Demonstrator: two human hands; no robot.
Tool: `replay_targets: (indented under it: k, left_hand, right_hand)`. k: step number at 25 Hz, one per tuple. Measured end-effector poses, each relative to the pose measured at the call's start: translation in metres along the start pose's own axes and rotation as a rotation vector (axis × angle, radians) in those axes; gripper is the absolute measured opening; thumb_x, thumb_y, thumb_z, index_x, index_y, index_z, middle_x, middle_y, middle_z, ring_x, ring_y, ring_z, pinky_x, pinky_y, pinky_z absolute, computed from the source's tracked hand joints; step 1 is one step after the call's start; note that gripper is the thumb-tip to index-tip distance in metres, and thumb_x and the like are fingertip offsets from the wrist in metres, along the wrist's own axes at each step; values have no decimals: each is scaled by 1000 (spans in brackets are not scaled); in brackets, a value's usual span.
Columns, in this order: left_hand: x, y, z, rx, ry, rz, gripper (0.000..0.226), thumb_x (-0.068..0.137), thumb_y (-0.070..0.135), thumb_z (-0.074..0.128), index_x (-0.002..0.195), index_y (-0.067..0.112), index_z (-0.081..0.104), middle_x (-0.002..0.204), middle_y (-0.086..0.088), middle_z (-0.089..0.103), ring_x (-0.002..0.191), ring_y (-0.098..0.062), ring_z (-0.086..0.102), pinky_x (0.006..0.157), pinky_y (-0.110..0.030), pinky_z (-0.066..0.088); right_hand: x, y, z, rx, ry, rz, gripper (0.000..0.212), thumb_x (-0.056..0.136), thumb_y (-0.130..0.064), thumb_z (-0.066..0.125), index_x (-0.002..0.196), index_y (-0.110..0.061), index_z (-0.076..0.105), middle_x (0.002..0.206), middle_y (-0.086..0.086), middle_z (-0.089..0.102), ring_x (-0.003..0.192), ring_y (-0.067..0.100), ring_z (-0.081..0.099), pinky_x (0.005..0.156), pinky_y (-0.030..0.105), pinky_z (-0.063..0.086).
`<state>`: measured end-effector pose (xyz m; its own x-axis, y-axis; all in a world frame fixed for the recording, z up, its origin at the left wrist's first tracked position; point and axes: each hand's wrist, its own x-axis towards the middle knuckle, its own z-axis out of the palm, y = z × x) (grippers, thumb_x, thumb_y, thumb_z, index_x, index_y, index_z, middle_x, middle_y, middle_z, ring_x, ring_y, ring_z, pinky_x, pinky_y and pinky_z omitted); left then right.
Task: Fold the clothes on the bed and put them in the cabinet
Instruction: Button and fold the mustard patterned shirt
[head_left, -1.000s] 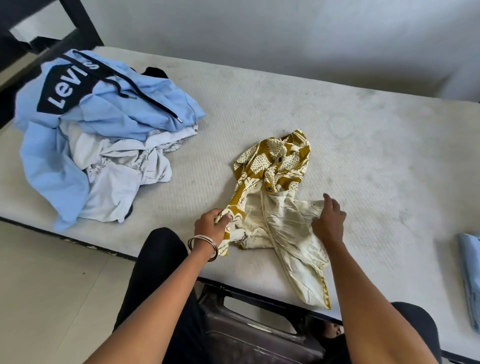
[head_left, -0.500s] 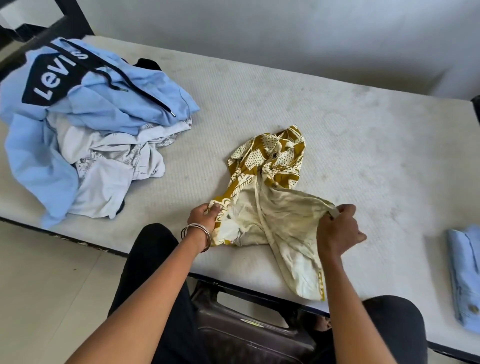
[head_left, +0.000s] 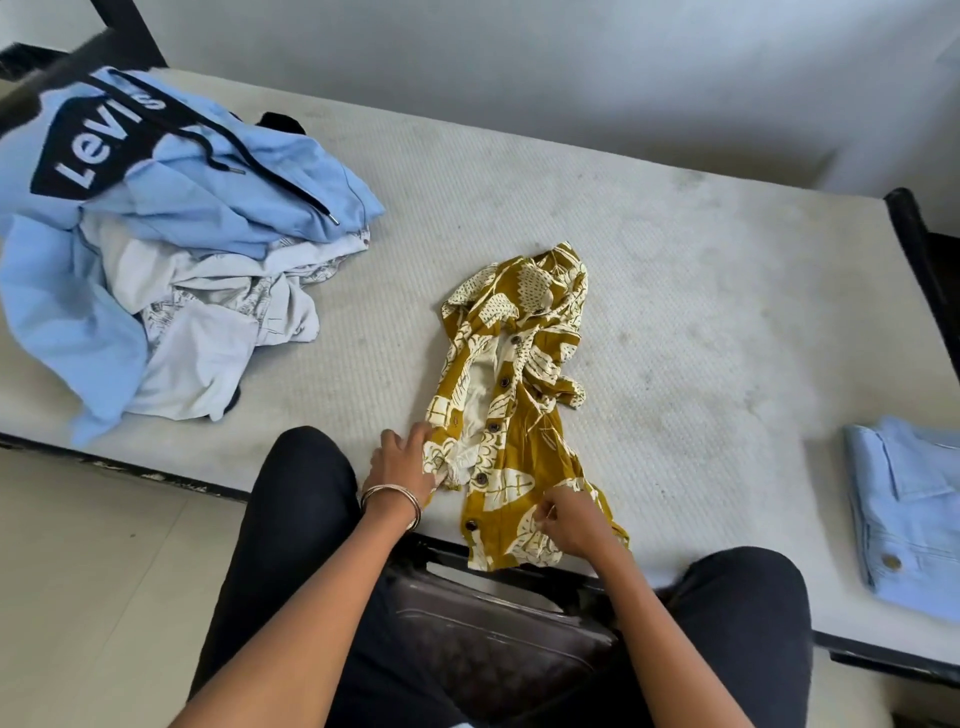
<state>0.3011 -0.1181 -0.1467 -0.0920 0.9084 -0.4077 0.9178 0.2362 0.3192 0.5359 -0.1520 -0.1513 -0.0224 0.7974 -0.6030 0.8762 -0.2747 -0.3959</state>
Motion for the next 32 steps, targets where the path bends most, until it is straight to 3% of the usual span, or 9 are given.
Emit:
replay_targets:
  k: [4,8,12,14,18,22,25,28,32]
  left_hand:
    - [1,6,13,320,166,84,34,91,12,51,124,22,52,125,-8,45,117,-29,42,89,-40,40]
    - [13,2,22,35,-23,-76,24,95,14,47,110,14,65,115,-9,62,100,-32,61,79,-35,49]
    - [8,-8,23,-201,51,-196,20,88,6,56,97,16,71,99,-9,69,90,-29,65,74,-31,53]
    - [8,-10,24,-287,48,-194,17,82,8,65,97,17,70,92,-8,70,88,-28,66,75,-32,53]
    - [15,-7,27,-245,48,-148,23,88,32,66,107,19,65,104,-7,67,95,-30,63,74,-33,48]
    - [22,7,25,100,7,1,32,93,35,56,121,21,54,117,-7,57,103,-31,59,78,-37,49]
    - [34,10,13,121,-13,3,17,91,29,59,104,21,68,105,-5,66,95,-28,63,78,-36,54]
    - [44,4,-6,-283,-143,-154,4,83,23,73,82,18,73,85,-1,68,84,-23,66,69,-31,56]
    - [33,0,-28,-959,-266,-395,7,81,7,75,80,8,67,92,-14,71,83,-26,68,61,-35,58]
  right_hand:
    - [3,-7,0,81,-35,32,11,84,-8,70,89,-15,64,93,4,67,88,18,63,73,27,50]
    - [1,-48,28,-5,-77,-153,12,89,-15,68,100,-13,62,100,5,66,91,20,63,68,23,45]
    - [3,-62,61,-398,71,-304,43,95,-22,58,135,-12,44,123,14,55,102,37,61,66,36,40]
    - [8,-58,62,-367,58,-342,34,94,-22,58,127,-15,51,118,11,58,99,36,62,65,34,40]
    - [20,-46,37,303,58,48,14,79,-25,80,79,-22,67,89,1,68,70,13,62,56,25,46]
    - [12,-40,15,857,169,228,17,79,-21,82,77,-12,68,75,2,73,62,12,60,47,22,43]
    - [8,-39,8,1147,113,228,10,86,-6,73,81,-8,65,79,5,76,60,7,57,48,21,40]
    - [5,-35,5,1291,48,253,5,86,-4,72,84,-3,67,77,8,73,59,11,54,50,23,44]
    - [2,-34,1,1472,29,288,8,84,-6,72,90,-1,71,73,8,67,60,12,57,51,21,50]
